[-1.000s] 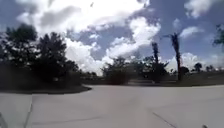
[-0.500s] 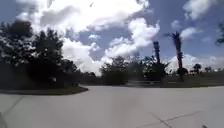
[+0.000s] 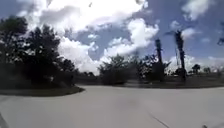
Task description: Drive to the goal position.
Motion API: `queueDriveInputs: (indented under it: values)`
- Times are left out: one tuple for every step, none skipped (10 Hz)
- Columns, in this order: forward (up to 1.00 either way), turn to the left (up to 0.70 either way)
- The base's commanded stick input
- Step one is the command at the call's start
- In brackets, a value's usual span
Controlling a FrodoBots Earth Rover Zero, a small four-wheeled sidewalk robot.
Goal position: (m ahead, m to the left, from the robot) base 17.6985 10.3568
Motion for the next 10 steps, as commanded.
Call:
queueDriveInputs:
  values:
    - [1.0,0.0]
    - [1.0,0.0]
    - [1.0,0.0]
    - [1.0,0.0]
    - [1.0,0.0]
    - [1.0,0.0]
    - [1.0,0.0]
    - [1.0,0.0]
    - [1.0,0.0]
    - [1.0,0.0]
